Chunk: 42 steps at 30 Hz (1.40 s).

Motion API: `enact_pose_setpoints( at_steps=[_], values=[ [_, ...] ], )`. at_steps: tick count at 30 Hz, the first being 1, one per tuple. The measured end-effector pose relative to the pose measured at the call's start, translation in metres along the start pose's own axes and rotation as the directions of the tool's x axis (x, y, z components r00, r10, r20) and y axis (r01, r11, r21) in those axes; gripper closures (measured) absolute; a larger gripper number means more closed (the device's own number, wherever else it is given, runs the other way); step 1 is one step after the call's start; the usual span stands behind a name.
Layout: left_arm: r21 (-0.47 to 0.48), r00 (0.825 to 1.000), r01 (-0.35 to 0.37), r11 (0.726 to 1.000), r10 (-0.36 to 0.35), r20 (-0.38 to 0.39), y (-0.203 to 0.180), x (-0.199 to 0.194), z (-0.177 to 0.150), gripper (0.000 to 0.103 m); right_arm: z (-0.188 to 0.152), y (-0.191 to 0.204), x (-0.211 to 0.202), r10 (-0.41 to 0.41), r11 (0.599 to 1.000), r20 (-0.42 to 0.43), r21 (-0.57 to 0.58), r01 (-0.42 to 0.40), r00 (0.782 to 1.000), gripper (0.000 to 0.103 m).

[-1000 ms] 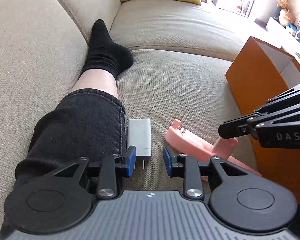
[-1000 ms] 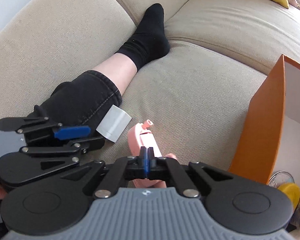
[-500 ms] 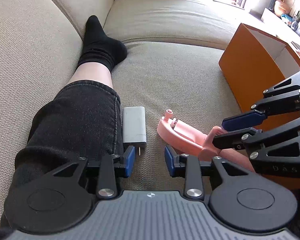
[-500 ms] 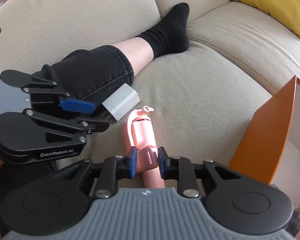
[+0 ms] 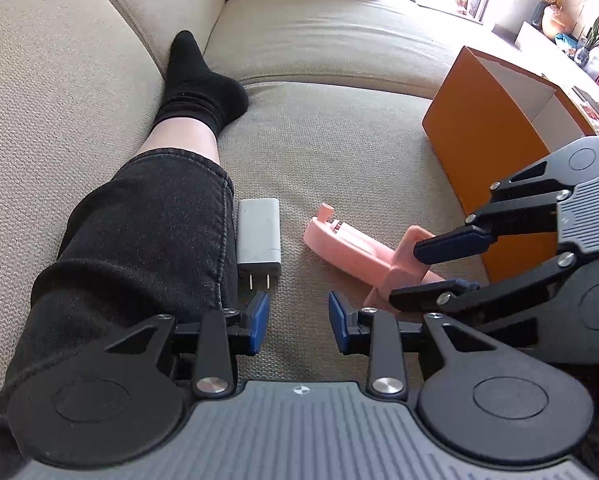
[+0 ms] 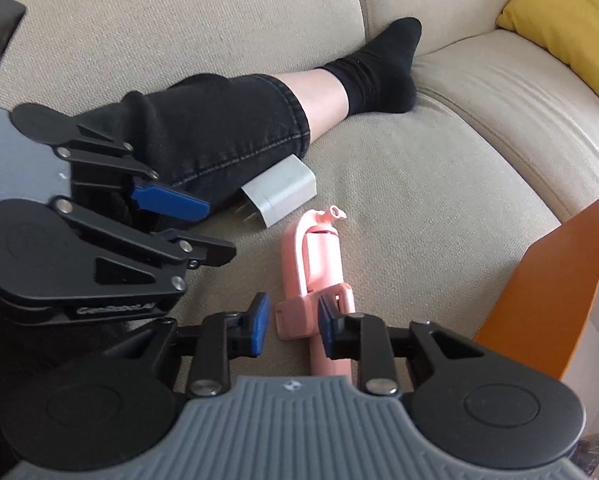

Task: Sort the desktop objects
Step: 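Lift the selfie stick with the right gripper while the left gripper approaches the white charger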

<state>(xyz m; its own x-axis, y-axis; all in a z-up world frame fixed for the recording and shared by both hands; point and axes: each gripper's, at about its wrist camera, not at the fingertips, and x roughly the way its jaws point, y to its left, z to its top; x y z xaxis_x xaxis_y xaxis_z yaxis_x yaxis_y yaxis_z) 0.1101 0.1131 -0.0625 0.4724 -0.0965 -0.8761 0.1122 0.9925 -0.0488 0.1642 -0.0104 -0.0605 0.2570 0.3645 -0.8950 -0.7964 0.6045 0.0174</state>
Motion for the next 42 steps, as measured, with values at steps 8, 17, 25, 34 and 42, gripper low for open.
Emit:
enact_pose_setpoints(
  at_steps=[8, 17, 25, 34, 42],
  values=[
    [-0.012, 1.0, 0.006, 1.0, -0.006, 0.006, 0.003, -0.004, -0.001, 0.065, 0.004, -0.009, 0.022, -0.093, 0.996, -0.042, -0.016, 0.092, 0.995, 0.044],
    [-0.011, 1.0, 0.005, 1.0, -0.005, 0.002, 0.004, -0.001, 0.0, 0.065, 0.009, -0.031, 0.017, -0.093, 0.994, -0.083, 0.05, 0.098, 0.992, 0.063],
    [0.013, 0.999, -0.039, 0.999, 0.039, 0.014, 0.002, 0.006, 0.012, 0.065, 0.009, -0.04, 0.001, -0.046, 0.995, -0.061, 0.09, 0.052, 0.997, 0.079],
    [0.008, 0.993, -0.102, 0.995, 0.102, -0.06, -0.001, 0.044, 0.041, 0.055, 0.012, -0.056, -0.006, -0.103, 0.99, -0.016, 0.096, 0.104, 0.995, 0.095],
    [-0.019, 0.983, -0.14, 0.99, 0.137, -0.122, 0.003, 0.068, 0.055, 0.055, 0.011, -0.072, -0.008, -0.108, 0.989, 0.001, 0.102, 0.108, 0.994, 0.095]
  ],
)
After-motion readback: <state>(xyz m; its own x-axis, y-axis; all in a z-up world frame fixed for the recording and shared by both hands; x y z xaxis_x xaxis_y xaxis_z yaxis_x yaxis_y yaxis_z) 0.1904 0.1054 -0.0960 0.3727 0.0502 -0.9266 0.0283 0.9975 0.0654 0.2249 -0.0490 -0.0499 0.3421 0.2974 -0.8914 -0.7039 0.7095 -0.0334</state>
